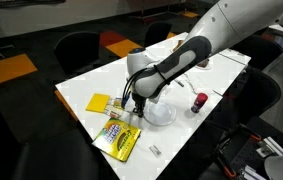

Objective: Pick one coloured pencil from the box and put it on the white plate.

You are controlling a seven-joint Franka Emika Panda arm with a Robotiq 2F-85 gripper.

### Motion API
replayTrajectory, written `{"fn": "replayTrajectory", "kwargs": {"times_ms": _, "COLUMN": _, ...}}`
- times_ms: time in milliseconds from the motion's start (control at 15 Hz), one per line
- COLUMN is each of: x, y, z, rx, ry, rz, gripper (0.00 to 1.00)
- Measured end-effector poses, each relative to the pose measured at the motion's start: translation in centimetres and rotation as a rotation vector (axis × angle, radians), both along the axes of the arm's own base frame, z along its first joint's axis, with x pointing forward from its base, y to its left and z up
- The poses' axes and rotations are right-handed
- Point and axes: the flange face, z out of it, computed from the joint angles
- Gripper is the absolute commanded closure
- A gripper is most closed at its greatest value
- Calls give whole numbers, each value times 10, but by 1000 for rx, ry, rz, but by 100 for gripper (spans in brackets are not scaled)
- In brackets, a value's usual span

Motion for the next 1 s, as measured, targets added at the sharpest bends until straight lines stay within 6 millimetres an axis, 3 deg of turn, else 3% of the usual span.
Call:
{"fn": "replayTrajectory", "kwargs": {"times_ms": 467, "x": -32, "y": -33, "z": -2, "rx": -3, "ry": 57, "rz": 119, "gripper": 98}}
{"fn": "replayTrajectory", "kwargs": {"times_ms": 1000, "x": -47, "y": -42, "z": 5, "rx": -38, "ry": -23, "rz": 225, "gripper": 98}}
